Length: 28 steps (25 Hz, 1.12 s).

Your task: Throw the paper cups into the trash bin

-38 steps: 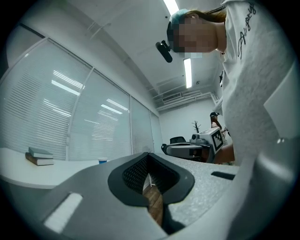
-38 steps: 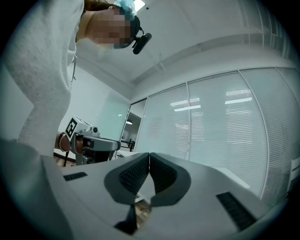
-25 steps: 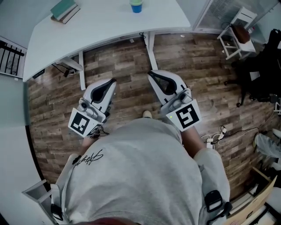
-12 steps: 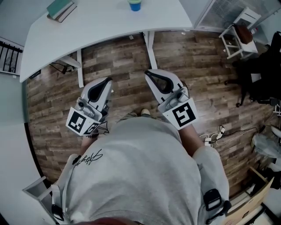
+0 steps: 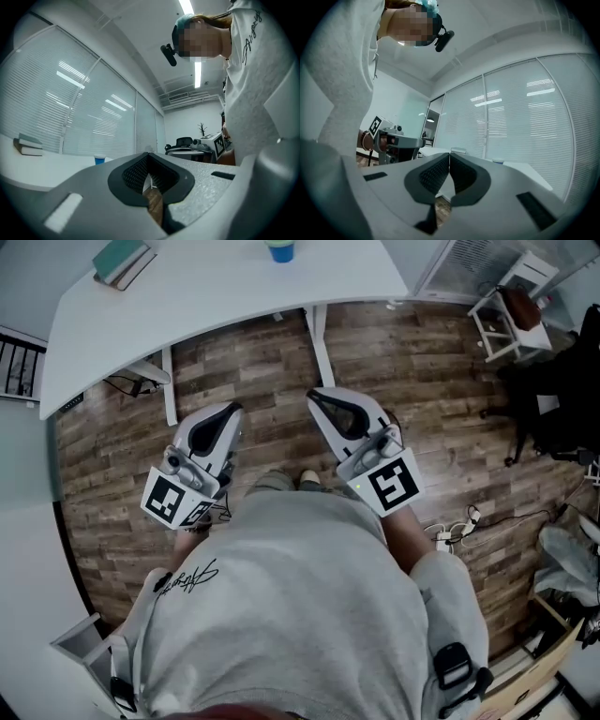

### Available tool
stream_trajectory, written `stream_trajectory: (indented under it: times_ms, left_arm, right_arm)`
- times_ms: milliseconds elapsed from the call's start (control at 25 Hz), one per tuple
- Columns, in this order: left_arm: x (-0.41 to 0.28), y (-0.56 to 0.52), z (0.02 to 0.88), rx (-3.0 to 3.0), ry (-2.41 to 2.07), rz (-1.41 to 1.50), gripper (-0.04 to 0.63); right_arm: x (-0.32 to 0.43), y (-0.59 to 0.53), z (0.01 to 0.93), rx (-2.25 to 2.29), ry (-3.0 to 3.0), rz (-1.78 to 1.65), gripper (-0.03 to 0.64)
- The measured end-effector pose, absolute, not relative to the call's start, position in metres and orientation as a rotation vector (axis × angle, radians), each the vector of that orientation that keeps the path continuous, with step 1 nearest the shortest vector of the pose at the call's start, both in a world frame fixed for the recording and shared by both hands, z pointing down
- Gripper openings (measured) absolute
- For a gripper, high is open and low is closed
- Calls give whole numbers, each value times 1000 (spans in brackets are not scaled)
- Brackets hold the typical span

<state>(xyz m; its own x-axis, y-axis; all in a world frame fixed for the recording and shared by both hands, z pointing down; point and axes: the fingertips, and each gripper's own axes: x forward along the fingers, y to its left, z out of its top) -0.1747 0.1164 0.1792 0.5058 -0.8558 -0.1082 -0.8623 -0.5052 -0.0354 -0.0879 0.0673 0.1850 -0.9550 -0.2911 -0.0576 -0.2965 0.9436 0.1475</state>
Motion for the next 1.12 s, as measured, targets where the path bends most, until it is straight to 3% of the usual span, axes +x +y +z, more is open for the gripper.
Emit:
stream_trajectory:
  times_ms: [280,1120]
  left_arm:
    - [-177,115,191,-2624,1539,4,0]
    - [-236,21,177,-2636,1472,61,0]
  right_arm:
    - [-90,55,201,-457,3089,158,12]
    - [-139,-46,187,-546,3064,166,12]
